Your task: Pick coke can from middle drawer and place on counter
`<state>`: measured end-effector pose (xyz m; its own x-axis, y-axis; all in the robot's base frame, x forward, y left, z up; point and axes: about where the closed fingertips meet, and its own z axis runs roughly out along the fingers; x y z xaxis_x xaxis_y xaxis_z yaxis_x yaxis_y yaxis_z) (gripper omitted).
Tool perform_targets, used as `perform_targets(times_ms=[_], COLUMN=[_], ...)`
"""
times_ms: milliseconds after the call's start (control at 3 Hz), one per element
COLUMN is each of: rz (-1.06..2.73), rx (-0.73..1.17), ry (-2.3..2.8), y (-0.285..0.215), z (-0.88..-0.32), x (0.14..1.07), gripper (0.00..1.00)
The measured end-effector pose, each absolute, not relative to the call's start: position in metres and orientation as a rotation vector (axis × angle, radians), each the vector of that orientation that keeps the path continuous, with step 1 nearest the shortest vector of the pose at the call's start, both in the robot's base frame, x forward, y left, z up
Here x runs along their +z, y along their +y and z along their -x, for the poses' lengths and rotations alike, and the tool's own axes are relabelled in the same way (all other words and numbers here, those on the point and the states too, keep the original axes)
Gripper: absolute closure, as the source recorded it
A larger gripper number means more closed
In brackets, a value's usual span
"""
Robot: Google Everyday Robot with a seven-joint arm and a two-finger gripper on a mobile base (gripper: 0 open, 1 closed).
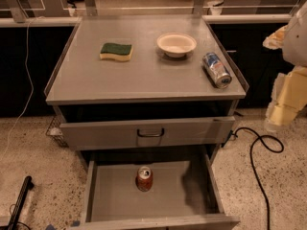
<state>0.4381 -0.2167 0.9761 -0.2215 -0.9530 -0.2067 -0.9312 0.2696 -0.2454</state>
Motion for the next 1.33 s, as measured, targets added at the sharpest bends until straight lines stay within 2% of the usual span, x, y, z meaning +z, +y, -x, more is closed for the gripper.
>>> perform_targets(times_ms=[333, 667, 1333], rz=[1.725, 1.713, 1.689], rx=[-0.098, -0.018, 0.248], ry=[2.232, 2.221, 2.152], y=[-0.217, -0.209, -0.190], z=[-0.438, -0.443, -0.429], x=[0.976, 0.961, 0.897], gripper=[0.00, 0.00, 0.00])
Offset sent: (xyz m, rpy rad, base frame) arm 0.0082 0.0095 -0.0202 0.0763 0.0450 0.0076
